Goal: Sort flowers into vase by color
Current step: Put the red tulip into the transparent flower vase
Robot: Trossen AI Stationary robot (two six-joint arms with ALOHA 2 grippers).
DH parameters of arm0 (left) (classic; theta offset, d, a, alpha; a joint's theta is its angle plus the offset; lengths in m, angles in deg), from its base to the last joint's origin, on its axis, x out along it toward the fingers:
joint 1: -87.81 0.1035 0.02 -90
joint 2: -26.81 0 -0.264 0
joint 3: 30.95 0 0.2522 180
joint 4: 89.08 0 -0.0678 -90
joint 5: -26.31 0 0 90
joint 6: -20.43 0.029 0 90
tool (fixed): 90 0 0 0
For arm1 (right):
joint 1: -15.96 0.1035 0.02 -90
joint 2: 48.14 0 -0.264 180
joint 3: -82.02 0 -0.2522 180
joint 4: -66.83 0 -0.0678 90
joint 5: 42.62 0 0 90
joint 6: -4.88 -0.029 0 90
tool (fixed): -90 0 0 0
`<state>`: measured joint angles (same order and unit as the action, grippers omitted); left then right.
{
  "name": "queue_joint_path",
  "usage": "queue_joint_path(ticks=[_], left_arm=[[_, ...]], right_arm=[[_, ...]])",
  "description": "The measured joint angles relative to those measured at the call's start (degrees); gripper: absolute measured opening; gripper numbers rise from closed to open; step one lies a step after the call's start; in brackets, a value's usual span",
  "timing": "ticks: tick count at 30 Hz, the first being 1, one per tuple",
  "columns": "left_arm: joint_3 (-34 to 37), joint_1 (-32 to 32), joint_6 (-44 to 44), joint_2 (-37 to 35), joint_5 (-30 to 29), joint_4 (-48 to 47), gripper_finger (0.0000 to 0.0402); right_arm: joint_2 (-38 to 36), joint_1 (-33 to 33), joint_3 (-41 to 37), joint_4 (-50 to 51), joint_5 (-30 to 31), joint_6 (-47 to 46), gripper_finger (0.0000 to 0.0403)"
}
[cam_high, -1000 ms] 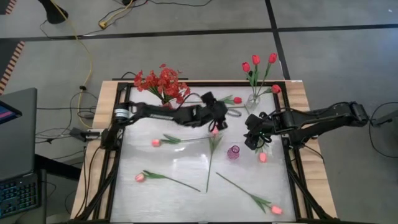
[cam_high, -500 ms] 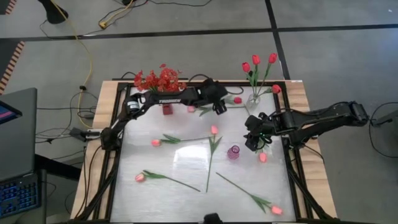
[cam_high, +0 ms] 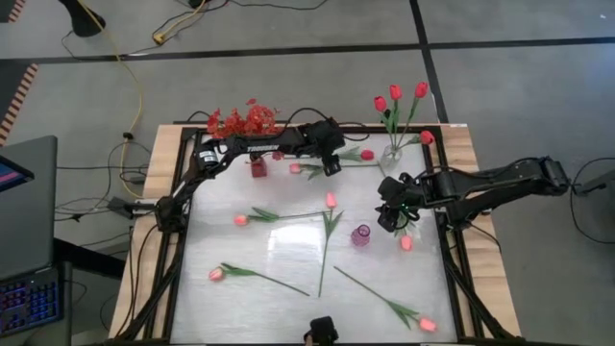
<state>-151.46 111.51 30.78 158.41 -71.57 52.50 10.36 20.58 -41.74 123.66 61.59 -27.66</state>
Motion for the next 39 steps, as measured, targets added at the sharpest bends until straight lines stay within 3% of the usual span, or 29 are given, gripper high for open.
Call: queue_joint_path(ticks=[15, 30, 39], left_arm=[[-0.6, 1.0, 2.5, 3.6, 3.0, 0.7, 0.0213], [-2.3, 3.5, -1.7, 3.5, 7.6, -4.5, 0.0165], [-11.3, 2.5, -0.5, 1.5, 10.6, -14.0, 0.0165]], right_arm=[[0.0, -0.3, 0.0, -0.3, -0.4, 0.0, 0.0218], [0.0, -0.3, 0.0, -0.4, -0.5, 0.2, 0.0218], [0.0, -0.1, 5.3, -1.6, -0.3, 6.0, 0.0218]])
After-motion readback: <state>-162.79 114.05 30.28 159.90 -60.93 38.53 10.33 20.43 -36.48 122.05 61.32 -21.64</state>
